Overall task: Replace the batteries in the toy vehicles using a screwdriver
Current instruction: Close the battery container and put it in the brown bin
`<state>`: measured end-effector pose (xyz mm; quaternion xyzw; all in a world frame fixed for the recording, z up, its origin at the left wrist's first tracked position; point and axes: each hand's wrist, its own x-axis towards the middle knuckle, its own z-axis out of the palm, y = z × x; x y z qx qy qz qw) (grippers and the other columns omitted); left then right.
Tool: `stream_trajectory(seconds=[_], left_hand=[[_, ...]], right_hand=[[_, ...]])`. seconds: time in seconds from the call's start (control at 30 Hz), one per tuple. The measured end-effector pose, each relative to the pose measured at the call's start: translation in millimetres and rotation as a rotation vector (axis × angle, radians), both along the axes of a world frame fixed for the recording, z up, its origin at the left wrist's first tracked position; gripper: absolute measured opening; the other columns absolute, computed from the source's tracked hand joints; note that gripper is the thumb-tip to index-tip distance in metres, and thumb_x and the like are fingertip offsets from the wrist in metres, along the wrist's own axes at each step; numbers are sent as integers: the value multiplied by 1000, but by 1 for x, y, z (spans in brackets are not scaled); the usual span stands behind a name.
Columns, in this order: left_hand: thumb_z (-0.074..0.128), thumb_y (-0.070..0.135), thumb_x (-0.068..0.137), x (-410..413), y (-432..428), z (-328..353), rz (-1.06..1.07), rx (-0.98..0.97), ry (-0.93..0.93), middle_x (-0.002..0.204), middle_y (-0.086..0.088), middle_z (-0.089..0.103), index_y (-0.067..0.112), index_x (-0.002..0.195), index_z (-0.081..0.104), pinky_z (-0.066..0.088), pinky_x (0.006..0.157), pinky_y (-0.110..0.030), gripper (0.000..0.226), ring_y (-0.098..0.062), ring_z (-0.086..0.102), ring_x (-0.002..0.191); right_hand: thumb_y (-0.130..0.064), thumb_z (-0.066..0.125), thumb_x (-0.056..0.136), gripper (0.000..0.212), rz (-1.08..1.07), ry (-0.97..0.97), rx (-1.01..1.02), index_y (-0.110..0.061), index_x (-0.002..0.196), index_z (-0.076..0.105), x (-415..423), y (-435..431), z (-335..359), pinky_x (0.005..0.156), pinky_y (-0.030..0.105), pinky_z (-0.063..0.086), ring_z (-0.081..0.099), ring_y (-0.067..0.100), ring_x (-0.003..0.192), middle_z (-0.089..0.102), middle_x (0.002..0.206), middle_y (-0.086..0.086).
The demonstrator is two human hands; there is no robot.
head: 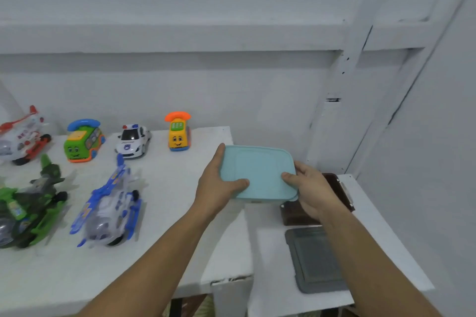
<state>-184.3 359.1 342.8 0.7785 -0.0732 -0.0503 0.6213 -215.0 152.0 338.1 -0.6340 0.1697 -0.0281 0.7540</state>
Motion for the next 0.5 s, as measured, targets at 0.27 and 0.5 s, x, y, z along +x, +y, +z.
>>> stream_trajectory(seconds=[0.27,0.5], left_hand=[[84,1,66,83,-184,-26,-58,-54,141,131,3,50,30,150,31,50,99,-38,103,-19,56,112],[90,2,57,135,-297,-119,26,-54,328,125,5,56,34,142,39,52,97,-42,104,-21,58,113]], right_hand=[[-2,59,93,28,-58,95,-16,-4,122,58,69,-180,-20,79,37,57,67,29,99,68,114,13],[3,62,89,37,4,272,-124,0,125,56,136,-297,-99,78,40,55,65,32,103,67,116,13]])
